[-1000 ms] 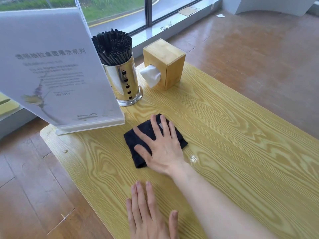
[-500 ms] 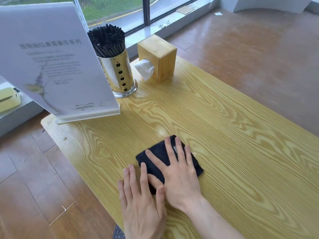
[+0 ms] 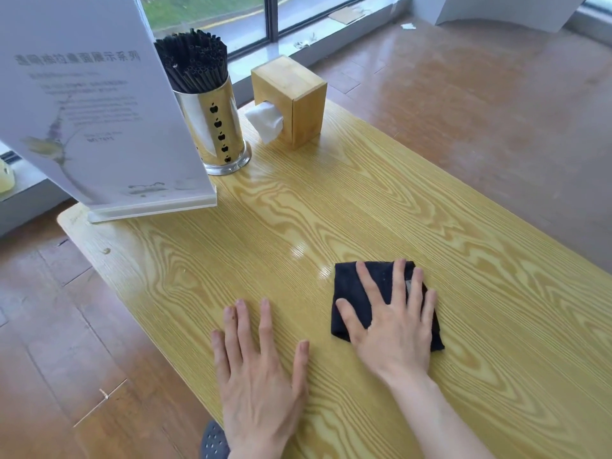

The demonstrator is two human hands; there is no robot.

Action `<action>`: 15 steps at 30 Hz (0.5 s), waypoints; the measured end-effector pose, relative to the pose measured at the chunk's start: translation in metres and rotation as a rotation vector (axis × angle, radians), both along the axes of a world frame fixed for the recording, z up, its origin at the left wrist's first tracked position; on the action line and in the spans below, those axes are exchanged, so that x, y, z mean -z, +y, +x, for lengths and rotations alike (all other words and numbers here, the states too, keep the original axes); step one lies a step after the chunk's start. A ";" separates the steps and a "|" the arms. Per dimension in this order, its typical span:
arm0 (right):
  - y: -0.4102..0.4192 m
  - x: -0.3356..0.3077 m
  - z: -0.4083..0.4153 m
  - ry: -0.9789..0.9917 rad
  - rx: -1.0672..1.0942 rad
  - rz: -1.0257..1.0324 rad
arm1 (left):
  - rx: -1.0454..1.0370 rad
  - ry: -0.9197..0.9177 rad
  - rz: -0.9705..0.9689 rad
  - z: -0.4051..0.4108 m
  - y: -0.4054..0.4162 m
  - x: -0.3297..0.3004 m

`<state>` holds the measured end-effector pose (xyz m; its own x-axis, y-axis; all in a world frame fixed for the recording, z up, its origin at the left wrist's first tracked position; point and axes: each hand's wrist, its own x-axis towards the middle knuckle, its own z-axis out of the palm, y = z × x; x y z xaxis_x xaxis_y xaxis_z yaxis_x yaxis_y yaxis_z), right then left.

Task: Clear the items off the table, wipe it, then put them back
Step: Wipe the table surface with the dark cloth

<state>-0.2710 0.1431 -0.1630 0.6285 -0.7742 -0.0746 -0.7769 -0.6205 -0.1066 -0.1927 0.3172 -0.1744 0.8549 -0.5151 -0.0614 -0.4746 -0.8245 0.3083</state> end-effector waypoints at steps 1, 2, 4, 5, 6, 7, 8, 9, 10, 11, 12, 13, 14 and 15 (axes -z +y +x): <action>-0.006 0.001 0.009 -0.003 0.024 -0.008 | 0.001 -0.001 0.005 0.000 0.000 0.000; -0.013 0.002 0.018 -0.005 0.045 -0.013 | 0.003 -0.001 0.014 0.001 -0.001 0.000; -0.023 0.004 0.038 0.001 0.075 0.001 | 0.000 0.005 0.032 0.001 -0.002 -0.001; -0.026 0.004 0.049 0.006 0.085 0.011 | 0.000 0.007 0.034 0.001 -0.002 -0.001; -0.028 0.005 0.060 0.009 0.091 0.021 | 0.002 0.009 0.036 0.001 -0.002 -0.001; -0.028 0.004 0.069 0.006 0.097 0.029 | 0.007 0.012 0.035 0.000 -0.002 -0.002; -0.028 0.004 0.079 0.000 0.098 0.036 | 0.011 0.012 0.032 0.000 -0.002 -0.002; -0.027 0.003 0.088 -0.008 0.094 0.041 | 0.010 0.011 0.028 0.000 -0.001 -0.002; -0.025 0.002 0.095 -0.014 0.086 0.045 | 0.009 0.009 0.026 0.000 -0.001 -0.002; -0.022 0.001 0.103 -0.020 0.071 0.046 | 0.007 0.007 0.024 0.000 -0.001 -0.001; -0.019 0.000 0.109 -0.022 0.049 0.046 | 0.005 0.004 0.023 0.001 -0.001 0.000; -0.014 0.000 0.114 -0.022 0.021 0.048 | 0.005 0.002 0.026 0.001 -0.002 0.001; -0.010 0.000 0.118 -0.024 -0.015 0.051 | 0.006 -0.001 0.027 0.000 -0.002 0.001; -0.004 0.001 0.120 -0.030 -0.060 0.052 | 0.007 -0.004 0.025 0.000 -0.001 0.001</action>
<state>-0.1505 0.1393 -0.1641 0.6763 -0.7306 -0.0941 -0.7345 -0.6590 -0.1619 -0.1925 0.3159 -0.1757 0.8515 -0.5196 -0.0709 -0.4818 -0.8285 0.2852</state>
